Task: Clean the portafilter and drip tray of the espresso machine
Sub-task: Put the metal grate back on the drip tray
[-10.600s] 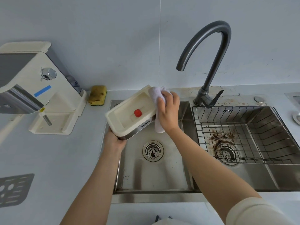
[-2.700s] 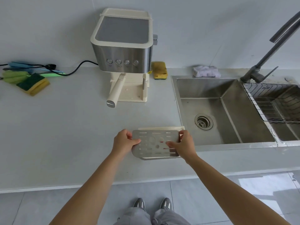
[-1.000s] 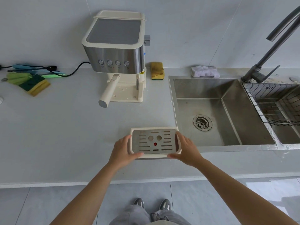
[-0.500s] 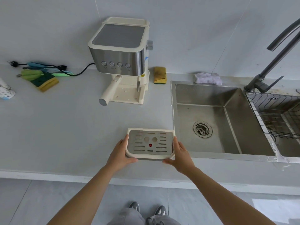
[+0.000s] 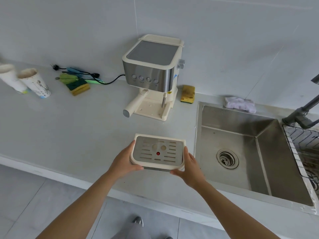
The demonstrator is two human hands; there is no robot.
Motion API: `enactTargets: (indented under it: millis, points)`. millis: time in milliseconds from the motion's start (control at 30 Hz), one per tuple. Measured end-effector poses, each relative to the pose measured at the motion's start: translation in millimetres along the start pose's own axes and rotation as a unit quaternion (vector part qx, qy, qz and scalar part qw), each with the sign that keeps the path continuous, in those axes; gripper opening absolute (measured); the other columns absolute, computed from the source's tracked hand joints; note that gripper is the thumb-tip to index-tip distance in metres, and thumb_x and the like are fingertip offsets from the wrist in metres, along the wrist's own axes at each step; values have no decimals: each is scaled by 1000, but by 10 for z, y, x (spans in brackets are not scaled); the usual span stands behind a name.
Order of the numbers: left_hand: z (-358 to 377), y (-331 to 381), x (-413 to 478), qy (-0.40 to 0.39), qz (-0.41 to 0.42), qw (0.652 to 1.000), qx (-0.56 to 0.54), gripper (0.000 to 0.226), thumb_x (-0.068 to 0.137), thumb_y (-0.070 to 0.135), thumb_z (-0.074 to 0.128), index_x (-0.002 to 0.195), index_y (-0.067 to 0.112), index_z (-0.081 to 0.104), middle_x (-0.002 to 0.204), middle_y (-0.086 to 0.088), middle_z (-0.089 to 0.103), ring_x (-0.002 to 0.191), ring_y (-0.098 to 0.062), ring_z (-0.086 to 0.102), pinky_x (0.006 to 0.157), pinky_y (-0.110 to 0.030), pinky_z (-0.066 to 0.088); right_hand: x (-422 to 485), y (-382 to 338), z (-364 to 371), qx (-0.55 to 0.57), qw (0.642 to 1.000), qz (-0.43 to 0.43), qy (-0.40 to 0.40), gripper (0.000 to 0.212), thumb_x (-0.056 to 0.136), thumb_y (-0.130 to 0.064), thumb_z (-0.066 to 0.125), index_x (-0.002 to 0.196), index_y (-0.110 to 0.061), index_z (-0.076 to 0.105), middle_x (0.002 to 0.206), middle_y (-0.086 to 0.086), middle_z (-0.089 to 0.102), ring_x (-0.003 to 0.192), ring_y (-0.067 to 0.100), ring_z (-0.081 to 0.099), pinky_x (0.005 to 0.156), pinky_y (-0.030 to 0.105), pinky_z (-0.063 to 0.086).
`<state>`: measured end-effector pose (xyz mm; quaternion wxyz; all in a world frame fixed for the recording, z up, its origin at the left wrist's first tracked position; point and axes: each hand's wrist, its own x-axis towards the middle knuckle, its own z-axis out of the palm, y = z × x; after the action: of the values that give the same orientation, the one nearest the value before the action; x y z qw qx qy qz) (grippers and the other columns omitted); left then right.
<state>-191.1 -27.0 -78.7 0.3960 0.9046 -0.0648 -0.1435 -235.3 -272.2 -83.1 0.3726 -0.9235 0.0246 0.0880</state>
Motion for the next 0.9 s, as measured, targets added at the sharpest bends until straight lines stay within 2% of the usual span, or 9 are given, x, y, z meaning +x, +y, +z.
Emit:
enactTargets:
  millis: [67, 167, 333, 500, 600, 733, 900]
  points:
    - [-107, -25, 76, 3, -4, 1000, 1, 103, 63, 18, 83, 145, 27, 20, 121, 17, 47, 107, -8, 48, 81, -16, 38, 110, -95, 6, 7, 1000, -11, 4, 92, 74, -31, 74, 143, -20, 14, 130, -2, 46, 125, 16, 38, 104, 39, 40]
    - [-275, -90, 262, -1, -16, 1000, 2, 106, 65, 19, 82, 146, 26, 15, 130, 8, 50, 114, -16, 51, 88, -22, 38, 309, -222, 35, 18, 1000, -19, 14, 90, 73, -30, 74, 142, -19, 17, 129, -1, 47, 123, 15, 39, 103, 39, 42]
    - [-549, -204, 675, -18, -8, 1000, 12, 105, 67, 22, 80, 146, 30, 12, 127, 5, 52, 112, -18, 52, 87, -23, 39, 700, -418, 81, 25, 999, -13, 30, 87, 72, -27, 76, 140, -18, 21, 127, 0, 49, 121, 18, 41, 100, 40, 45]
    - [-755, -307, 1180, -34, 14, 998, 49, 92, 66, 27, 80, 140, 24, 26, 106, 2, 56, 93, -17, 54, 70, -22, 41, 1093, -556, 142, 28, 998, 17, 45, 85, 71, -27, 76, 137, -19, 23, 127, 0, 49, 121, 20, 42, 98, 43, 46]
    - [-814, -351, 1453, -47, 17, 997, 58, 101, 66, 28, 80, 145, 22, 18, 122, -2, 55, 102, -20, 55, 77, -24, 41, 1278, -586, 172, 21, 997, 40, 59, 85, 71, -28, 76, 137, -20, 23, 126, 0, 49, 119, 19, 42, 97, 41, 47]
    - [-850, -361, 1748, -66, 43, 994, 82, 108, 65, 31, 79, 148, 20, 10, 144, -3, 41, 119, -22, 49, 85, -24, 37, 1471, -582, 187, 10, 995, 70, 70, 85, 71, -29, 76, 137, -20, 23, 124, 1, 49, 116, 19, 43, 95, 38, 47]
    - [-841, -384, 2061, -76, 52, 990, 109, 100, 73, 29, 73, 148, 21, 6, 136, -7, 46, 115, -23, 49, 83, -27, 38, 1699, -573, 171, -4, 993, 96, 75, 88, 71, -30, 76, 139, -18, 21, 126, 2, 49, 116, 19, 43, 94, 38, 47]
